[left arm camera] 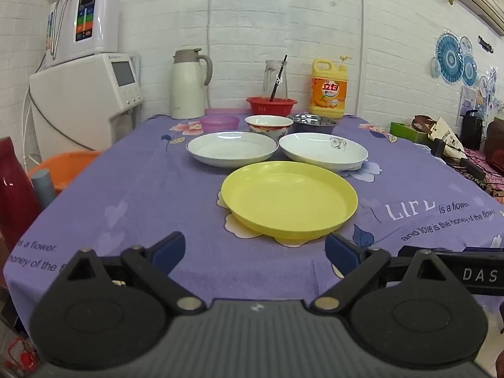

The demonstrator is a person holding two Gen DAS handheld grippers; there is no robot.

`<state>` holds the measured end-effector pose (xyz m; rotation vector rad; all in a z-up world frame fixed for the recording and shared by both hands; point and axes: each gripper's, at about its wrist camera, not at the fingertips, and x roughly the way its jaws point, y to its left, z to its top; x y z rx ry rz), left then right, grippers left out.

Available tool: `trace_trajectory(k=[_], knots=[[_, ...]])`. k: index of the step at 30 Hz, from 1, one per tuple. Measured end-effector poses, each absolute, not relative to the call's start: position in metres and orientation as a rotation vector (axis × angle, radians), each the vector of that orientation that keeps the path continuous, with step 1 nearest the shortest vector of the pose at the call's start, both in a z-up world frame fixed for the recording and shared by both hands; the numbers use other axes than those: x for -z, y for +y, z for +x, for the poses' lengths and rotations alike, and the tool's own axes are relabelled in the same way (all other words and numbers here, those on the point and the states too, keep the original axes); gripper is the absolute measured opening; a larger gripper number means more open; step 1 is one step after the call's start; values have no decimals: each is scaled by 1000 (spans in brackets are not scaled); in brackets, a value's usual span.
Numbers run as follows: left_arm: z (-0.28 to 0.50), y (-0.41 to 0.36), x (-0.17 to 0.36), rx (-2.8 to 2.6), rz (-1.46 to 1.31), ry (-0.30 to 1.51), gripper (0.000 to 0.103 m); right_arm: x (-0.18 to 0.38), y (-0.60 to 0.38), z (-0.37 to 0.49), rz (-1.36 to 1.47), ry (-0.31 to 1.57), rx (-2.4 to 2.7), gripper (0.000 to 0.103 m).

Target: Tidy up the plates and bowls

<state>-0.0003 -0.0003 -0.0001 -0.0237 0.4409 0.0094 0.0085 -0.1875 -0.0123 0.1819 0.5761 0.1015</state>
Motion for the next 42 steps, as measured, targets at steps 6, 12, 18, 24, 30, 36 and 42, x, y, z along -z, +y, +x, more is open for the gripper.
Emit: trace_trajectory(k=[6,12,18,24,30,36,42], knots=[[0,-1,0,-12,-21,445,94,13,-187,8,182,577,-102,103],[0,-1,0,-11,-18,448,94,12,-187,7,187,582,-103,103],[1,0,9,-11,-14,452,94,14,-187,9,188,585,-103,103],[2,3,8,-16,-20,452,94,16,-186,9,190,589,-107,103],[2,4,7,-7,-30,458,94,16,-185,9,192,590,-107,103],[1,4,6,-5,-30,456,94,16,-185,9,194,591,-107,103],[-1,5,4,25,-31,442,94,16,-187,10,193,592,-96,103]])
